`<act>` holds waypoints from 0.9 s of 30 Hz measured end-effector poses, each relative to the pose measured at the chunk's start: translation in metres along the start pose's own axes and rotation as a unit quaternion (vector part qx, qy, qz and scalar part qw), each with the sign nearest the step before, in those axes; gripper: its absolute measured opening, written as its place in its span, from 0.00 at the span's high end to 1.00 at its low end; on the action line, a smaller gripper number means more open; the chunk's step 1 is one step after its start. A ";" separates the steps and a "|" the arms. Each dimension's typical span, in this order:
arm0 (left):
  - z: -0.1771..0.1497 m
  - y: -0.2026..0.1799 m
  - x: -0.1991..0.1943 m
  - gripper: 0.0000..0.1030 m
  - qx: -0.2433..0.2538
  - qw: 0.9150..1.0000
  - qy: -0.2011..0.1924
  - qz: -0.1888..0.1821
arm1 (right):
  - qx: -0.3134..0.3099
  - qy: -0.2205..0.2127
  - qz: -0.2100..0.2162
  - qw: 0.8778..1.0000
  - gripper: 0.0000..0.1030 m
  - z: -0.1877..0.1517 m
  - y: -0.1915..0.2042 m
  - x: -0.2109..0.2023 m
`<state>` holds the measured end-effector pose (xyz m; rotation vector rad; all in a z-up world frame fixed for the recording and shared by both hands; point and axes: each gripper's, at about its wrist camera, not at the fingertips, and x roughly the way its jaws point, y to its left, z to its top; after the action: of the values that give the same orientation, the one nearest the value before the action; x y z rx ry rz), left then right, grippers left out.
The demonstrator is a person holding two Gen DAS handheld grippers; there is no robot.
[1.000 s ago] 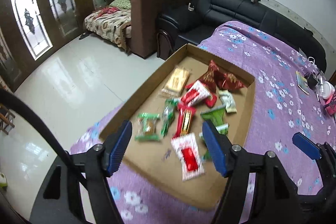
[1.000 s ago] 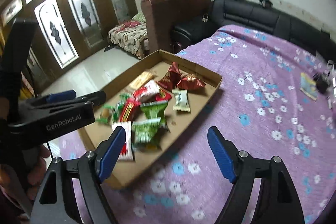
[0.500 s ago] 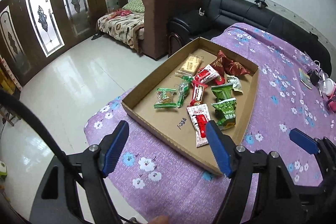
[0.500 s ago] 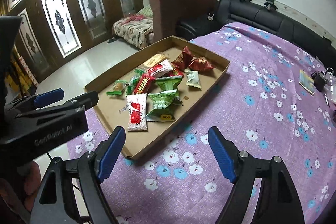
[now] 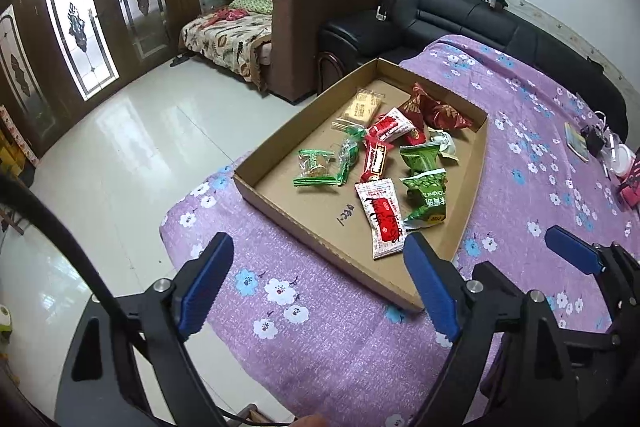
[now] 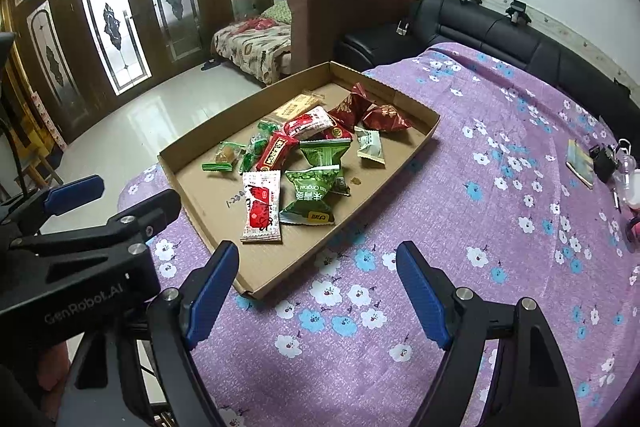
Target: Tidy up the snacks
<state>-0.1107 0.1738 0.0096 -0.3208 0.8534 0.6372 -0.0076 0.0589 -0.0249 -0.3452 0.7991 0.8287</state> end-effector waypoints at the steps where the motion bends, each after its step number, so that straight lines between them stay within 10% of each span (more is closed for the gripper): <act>1: 0.000 0.001 0.000 0.15 -0.004 1.000 0.001 -0.003 | 0.001 -0.001 -0.001 1.000 0.21 0.001 0.001 0.000; 27: 0.003 0.012 -0.003 0.15 -0.018 0.999 -0.012 -0.040 | -0.025 0.000 -0.021 0.999 0.21 0.006 0.020 0.007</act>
<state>-0.1180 0.1835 0.0137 -0.3775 0.8026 0.5816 -0.0173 0.0790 -0.0255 -0.4050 0.7690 0.8105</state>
